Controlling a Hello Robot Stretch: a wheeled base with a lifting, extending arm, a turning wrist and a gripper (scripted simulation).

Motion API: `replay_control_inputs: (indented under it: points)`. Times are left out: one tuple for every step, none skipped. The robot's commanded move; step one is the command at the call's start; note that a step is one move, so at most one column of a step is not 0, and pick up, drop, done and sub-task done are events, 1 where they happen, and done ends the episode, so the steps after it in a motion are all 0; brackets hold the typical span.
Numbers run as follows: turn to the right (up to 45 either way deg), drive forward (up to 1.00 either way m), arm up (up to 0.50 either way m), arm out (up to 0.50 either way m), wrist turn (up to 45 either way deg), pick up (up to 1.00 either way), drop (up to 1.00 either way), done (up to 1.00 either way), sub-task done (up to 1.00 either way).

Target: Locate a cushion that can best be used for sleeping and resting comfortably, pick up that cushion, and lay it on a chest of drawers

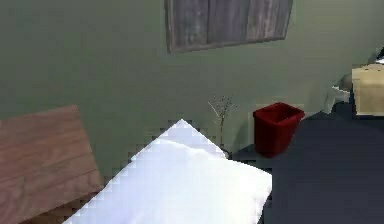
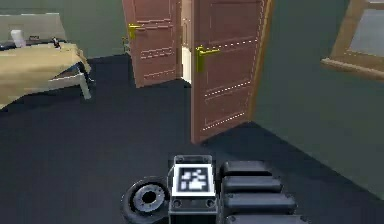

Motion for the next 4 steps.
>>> replay_control_inputs:
  points:
    - [-45.0, 0.00, 0.00, 0.00, 0.0, 0.00, 0.00, 0.00, 0.00]
    - [-36.0, 0.00, 0.00, 0.00, 0.0, 0.00, 0.00, 0.00, 0.00]
    - [15.0, 0.00, 0.00, 0.00, 0.0, 0.00, 0.00, 0.00, 0.00]
    - [3.0, 0.00, 0.00, 0.00, 0.0, 0.00, 0.00, 0.00, 0.00]
